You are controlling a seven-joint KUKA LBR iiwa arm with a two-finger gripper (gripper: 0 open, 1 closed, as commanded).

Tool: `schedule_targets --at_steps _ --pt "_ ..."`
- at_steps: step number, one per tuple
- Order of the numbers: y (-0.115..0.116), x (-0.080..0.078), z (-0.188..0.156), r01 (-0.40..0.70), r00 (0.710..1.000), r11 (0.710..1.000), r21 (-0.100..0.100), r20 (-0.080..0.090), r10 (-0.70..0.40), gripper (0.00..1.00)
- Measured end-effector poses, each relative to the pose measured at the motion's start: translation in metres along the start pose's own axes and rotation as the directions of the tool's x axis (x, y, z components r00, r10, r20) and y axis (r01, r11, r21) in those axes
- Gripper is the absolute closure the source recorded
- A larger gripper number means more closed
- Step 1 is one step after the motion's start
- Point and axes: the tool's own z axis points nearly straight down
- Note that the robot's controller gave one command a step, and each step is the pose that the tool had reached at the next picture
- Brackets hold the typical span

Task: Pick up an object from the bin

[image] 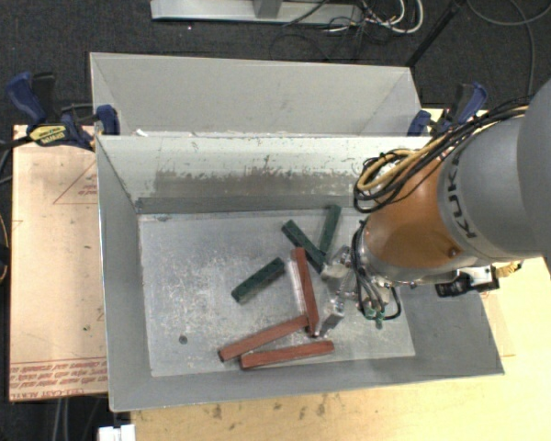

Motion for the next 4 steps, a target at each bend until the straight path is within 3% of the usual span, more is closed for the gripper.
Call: schedule_targets --at_steps 1,3,4 --pt "0.002 0.008 -0.001 0.007 0.999 1.000 0.002 -0.038 -0.007 1.00" --pt "0.003 0.005 -0.002 -0.001 0.999 1.000 0.005 -0.042 0.001 1.00" --pt "-0.022 0.007 -0.002 0.187 0.982 0.982 -0.001 -0.029 -0.187 0.00"
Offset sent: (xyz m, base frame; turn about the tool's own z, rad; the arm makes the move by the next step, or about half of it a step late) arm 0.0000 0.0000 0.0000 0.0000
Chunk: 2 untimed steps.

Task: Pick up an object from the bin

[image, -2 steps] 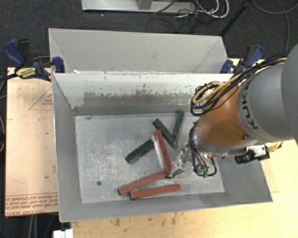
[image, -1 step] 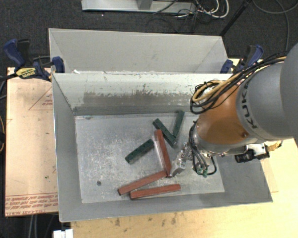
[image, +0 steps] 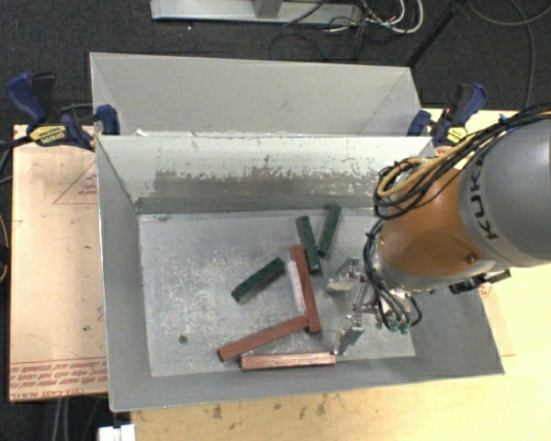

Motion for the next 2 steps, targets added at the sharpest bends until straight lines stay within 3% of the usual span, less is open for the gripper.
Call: schedule_targets --at_steps 1,2 --pt "0.000 0.000 0.000 0.000 1.000 1.000 0.000 0.000 0.000 0.00" --pt "0.079 -0.001 0.004 -0.009 1.000 1.000 -0.004 0.021 0.010 1.00"
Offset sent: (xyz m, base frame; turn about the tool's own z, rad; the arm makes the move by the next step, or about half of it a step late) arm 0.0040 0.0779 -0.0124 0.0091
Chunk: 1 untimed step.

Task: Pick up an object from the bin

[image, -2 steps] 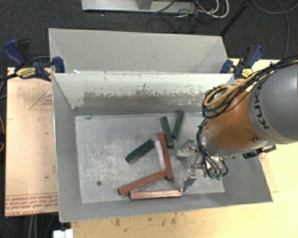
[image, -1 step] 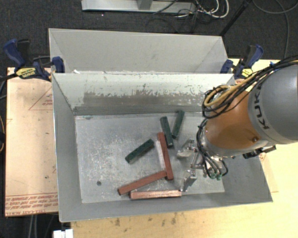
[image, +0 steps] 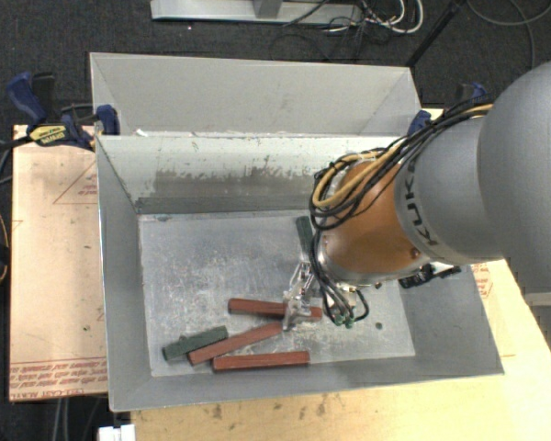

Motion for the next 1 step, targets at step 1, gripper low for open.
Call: schedule_targets --at_steps 1 --pt "0.0000 0.0000 0.0000 0.000 1.000 1.000 0.000 0.000 0.000 1.00"
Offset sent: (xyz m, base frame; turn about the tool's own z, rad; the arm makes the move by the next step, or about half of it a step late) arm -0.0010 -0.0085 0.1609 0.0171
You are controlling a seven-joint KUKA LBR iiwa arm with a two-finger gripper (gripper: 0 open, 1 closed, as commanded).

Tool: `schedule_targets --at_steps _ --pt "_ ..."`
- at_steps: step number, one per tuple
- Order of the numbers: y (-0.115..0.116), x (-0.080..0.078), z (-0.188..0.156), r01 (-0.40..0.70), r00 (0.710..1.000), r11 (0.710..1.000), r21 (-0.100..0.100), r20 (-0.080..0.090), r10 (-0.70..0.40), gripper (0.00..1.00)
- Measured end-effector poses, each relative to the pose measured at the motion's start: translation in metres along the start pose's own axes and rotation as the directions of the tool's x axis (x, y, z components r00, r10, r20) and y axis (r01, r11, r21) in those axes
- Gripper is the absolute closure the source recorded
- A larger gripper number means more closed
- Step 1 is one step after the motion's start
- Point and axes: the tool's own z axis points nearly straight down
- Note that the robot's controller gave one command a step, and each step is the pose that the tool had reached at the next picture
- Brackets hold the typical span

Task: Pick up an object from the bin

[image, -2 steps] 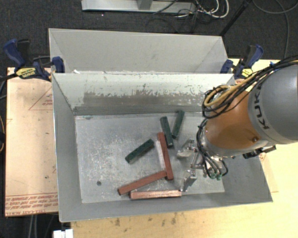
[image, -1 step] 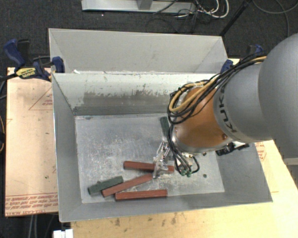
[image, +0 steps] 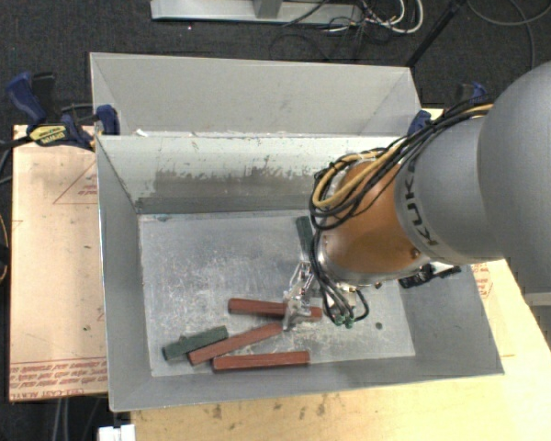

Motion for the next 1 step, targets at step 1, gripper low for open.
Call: schedule_targets --at_steps 1 --pt "-0.0070 -0.0065 -0.1613 -0.015 1.000 1.000 0.006 -0.026 0.016 1.00"
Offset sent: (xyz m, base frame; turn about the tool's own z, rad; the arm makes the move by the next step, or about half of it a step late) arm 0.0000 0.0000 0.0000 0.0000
